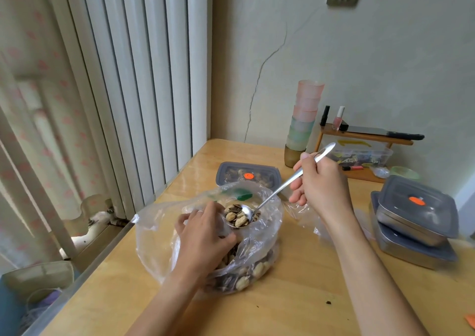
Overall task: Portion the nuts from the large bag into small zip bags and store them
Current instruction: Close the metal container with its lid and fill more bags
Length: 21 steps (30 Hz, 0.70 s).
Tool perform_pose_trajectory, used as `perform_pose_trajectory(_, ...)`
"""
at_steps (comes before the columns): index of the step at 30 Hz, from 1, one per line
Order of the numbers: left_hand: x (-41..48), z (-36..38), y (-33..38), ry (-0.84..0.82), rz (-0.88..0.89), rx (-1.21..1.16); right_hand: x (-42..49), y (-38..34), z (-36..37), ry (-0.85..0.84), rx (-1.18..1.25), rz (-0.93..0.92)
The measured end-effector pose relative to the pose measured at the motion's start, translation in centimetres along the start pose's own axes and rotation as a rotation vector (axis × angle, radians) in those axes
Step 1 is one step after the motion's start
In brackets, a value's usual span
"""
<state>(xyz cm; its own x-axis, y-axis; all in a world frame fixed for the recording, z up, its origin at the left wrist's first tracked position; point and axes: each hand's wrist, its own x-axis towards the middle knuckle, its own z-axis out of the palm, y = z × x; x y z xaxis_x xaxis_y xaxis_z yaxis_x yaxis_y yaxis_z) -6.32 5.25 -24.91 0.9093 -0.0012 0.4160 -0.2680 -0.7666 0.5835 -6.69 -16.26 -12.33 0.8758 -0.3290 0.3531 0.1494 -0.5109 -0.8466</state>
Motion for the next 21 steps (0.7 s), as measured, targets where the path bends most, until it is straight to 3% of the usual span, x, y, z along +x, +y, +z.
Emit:
perform_pose_trajectory(10, 0.2, -0.1, -0.3, 0.074, -0.030, -0.101, -1.0, -1.2, 0.6, 0.035, -0.027, -0.128)
perform_pose_trajectory(16, 0.5, -0.5, -0.2, 0.047, -0.087, -0.152, -2.1, -2.7, 1.2, 0.021, -0.127, -0.382)
perform_pose_trajectory(21, 0.4, -0.4, -0.3, 0.017, -0.095, -0.175, -3.8, -4.5, 2.0, -0.138, -0.188, -0.661)
